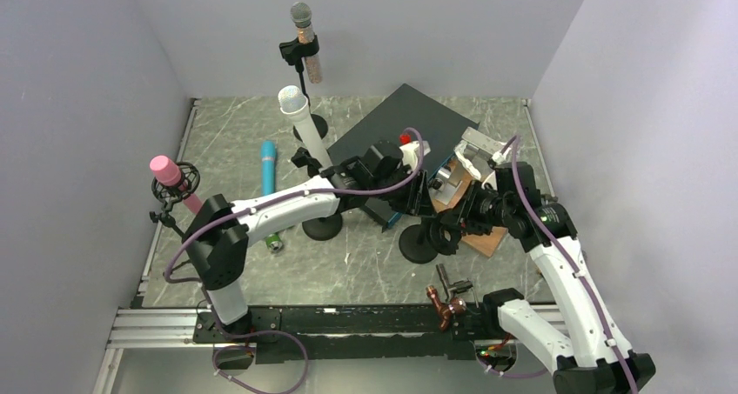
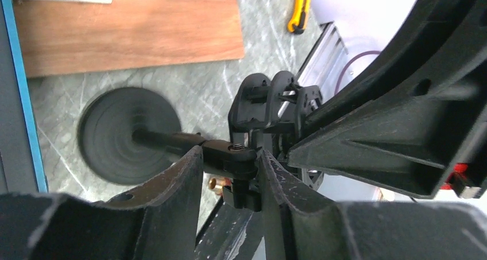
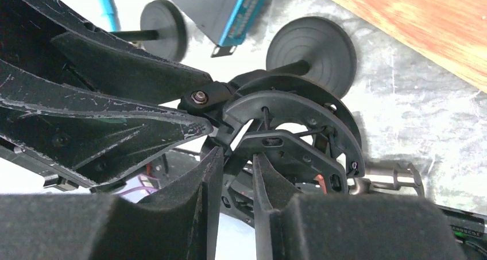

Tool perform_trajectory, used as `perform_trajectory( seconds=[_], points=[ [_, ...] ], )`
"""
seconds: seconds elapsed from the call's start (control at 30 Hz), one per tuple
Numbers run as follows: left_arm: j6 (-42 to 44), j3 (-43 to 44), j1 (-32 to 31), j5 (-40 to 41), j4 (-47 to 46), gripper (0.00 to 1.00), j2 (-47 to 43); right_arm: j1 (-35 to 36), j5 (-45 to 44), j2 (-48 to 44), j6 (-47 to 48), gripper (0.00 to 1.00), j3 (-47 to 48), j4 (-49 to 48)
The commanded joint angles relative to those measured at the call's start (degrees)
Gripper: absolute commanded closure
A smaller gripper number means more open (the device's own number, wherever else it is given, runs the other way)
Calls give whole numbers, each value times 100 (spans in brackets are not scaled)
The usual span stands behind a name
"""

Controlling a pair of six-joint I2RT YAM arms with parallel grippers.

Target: Remove the microphone from the stand

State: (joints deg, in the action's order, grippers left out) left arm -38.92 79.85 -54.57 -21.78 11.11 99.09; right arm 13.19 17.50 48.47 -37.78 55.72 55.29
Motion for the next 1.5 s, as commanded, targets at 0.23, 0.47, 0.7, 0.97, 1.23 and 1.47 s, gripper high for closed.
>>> perform_trajectory(
  seconds=[0.23,0.47,0.7,0.97,1.23,1.47],
  points=[
    [690,703,-18,382,1661,12,248,2,-404,168,623,56,704,348],
    [1717,3208,41,406,3096,1,157,4,-145,414,675,33,1910,658],
    [2011,4511,187,-377,3741,1,-177,2,473,615,769,22,2427,408],
    [2285,3832,455,120,4167,1,-1825,284,1471,721,475,15,2318,-1131],
    [2305,1865,462,1451,4246,1,-3673,1872,273,1653,438,1,3078,-1883],
    [1963,-158,479,4503,4649,1,-5205,3288,-1554,2707,1174,0,4217,-2023]
  ],
)
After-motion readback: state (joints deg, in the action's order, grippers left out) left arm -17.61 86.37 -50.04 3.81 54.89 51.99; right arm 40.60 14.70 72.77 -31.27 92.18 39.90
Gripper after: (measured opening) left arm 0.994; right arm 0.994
